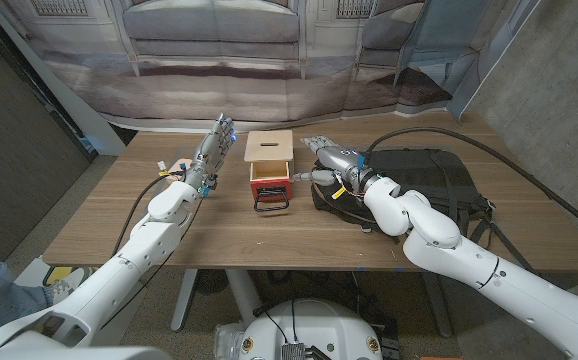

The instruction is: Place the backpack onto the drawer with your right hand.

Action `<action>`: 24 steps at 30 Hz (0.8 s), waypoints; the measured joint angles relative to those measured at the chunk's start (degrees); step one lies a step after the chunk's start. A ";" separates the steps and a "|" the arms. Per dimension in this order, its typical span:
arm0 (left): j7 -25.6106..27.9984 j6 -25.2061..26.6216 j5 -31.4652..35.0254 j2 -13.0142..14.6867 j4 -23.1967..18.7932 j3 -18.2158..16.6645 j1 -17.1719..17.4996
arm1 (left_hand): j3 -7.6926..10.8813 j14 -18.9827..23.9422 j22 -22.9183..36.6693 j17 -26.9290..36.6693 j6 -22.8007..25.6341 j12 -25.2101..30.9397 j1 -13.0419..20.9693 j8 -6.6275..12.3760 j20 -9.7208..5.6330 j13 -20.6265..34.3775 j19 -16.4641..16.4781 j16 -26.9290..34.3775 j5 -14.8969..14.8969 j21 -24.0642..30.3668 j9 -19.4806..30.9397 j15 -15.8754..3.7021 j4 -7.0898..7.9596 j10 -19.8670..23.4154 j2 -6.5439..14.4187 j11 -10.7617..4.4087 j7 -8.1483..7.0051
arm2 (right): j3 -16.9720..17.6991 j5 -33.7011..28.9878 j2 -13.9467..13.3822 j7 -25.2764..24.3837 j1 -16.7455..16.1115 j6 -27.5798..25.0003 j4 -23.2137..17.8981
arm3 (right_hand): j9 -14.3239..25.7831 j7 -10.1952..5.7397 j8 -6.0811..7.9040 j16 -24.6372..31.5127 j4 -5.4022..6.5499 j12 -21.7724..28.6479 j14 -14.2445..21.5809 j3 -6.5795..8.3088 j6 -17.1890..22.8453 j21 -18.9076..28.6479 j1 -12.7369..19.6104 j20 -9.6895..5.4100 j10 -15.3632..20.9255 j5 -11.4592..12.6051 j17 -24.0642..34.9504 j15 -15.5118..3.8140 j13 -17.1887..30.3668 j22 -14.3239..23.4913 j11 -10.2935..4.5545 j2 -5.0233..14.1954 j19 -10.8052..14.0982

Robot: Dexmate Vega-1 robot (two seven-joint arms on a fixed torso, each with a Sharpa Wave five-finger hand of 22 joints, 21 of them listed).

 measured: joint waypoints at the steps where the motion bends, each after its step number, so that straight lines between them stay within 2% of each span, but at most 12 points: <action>1: -0.02 0.00 0.00 -0.02 0.06 0.02 -0.04 | 0.00 0.00 0.00 0.00 0.00 0.00 0.00 0.00 0.00 0.00 0.00 0.00 0.00 0.00 0.00 0.00 0.00 0.00 0.00 0.00 0.00 | -0.09 -0.23 0.06 0.15 0.05 -0.20 0.02 | 0.00 -0.13 0.17 0.00 0.00 0.00 0.00 0.00 -0.13 0.00 0.16 0.85 0.00 0.00 0.00 0.00 0.00 0.00 0.00 -0.16 -0.05; 4: -0.23 0.00 0.00 -0.16 0.56 0.14 -0.38 | 0.00 0.00 0.00 0.00 0.11 0.00 0.00 0.00 0.00 0.00 0.00 0.00 0.00 0.00 0.00 0.00 0.00 0.00 0.00 0.00 0.11 | -0.56 -1.23 0.32 0.86 0.28 -1.08 0.10 | 0.00 -0.20 0.21 0.00 0.00 0.00 0.00 0.00 -0.20 0.00 0.20 2.34 -0.50 0.22 0.00 0.00 0.00 0.00 0.08 -0.23 -0.33; 12: -1.13 0.00 -0.07 -0.48 1.82 0.34 -1.12 | 0.00 0.00 0.00 0.00 0.20 0.00 0.00 0.00 0.00 0.00 0.00 0.00 0.00 0.00 0.00 -0.01 0.00 0.30 0.00 0.30 0.20 | -2.28 -4.89 1.46 3.32 1.06 -3.87 0.40 | 0.00 0.22 0.21 0.00 -0.24 0.00 -0.38 -0.24 -1.30 0.00 -0.25 3.85 -1.46 0.22 0.00 0.38 -0.01 0.00 0.82 -0.67 -0.41; 24: -1.93 0.00 -0.24 -0.54 2.55 0.38 -1.82 | -0.46 -0.01 0.00 0.00 0.20 0.00 0.00 0.00 0.00 0.00 0.00 0.00 0.00 0.00 0.00 -0.01 0.00 0.30 0.00 0.30 0.19 | -4.28 -9.19 3.03 5.87 1.82 -6.33 1.05 | 0.00 0.85 0.21 0.00 0.01 0.00 -0.62 -0.49 -2.47 0.00 -0.48 4.05 -1.73 0.62 0.00 0.60 -0.01 0.00 1.56 -0.90 -0.20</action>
